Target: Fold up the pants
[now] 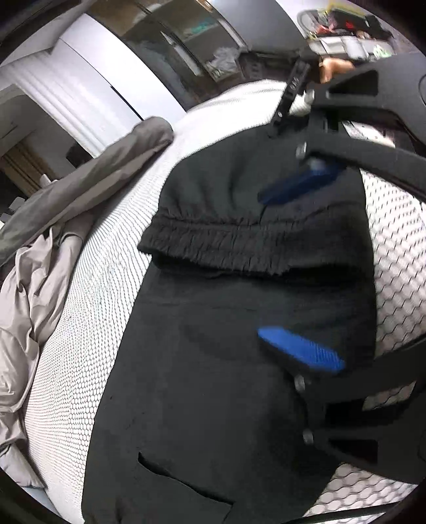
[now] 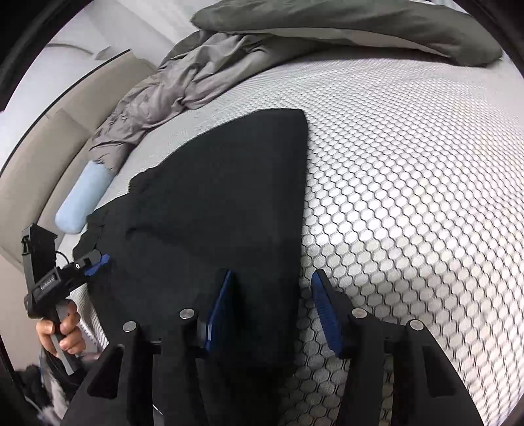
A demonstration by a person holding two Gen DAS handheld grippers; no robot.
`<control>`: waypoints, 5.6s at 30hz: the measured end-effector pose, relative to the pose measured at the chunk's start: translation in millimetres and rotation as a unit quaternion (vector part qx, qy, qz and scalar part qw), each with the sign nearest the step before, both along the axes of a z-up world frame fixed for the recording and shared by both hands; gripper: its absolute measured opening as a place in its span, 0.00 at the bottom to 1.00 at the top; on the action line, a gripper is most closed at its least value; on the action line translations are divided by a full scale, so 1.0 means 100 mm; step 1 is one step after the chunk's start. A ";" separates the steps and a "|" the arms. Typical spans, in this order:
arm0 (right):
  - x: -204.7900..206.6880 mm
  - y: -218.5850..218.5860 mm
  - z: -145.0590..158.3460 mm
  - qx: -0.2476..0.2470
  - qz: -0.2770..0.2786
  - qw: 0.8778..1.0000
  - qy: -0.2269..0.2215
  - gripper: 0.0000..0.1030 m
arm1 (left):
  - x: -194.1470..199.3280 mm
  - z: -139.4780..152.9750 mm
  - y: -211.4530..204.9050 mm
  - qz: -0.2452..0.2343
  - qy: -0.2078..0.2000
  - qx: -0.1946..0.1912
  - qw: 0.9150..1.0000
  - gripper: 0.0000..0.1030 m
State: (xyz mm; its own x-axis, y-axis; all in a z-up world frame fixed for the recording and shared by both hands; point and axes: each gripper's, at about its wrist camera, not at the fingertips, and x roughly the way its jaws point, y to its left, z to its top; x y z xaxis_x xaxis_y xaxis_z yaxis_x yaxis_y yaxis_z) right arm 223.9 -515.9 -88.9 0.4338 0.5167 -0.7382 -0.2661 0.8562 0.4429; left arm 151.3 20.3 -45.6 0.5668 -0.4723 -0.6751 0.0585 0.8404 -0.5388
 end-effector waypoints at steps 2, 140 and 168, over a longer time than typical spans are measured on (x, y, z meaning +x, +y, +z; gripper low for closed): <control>0.01 -0.02 0.04 -0.005 0.024 1.000 -0.002 0.50 | 0.06 0.07 -0.02 0.008 0.002 0.004 1.000 0.84; -0.07 0.63 -0.02 -0.210 0.038 0.970 -0.116 0.38 | 0.05 0.07 -1.47 -0.205 -0.096 0.267 0.937 0.40; 0.16 0.78 0.45 -0.069 0.006 0.987 -0.142 0.45 | 0.52 0.51 -1.43 -0.180 -0.097 0.193 0.960 0.52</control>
State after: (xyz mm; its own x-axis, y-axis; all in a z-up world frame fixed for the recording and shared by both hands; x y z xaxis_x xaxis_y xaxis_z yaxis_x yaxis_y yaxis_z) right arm 240.3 -437.5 -43.8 0.6280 0.4251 -0.6518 -0.3725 0.8996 0.2278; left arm 203.7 -122.4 5.2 0.5468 -0.3966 -0.7374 0.4503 0.8818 -0.1404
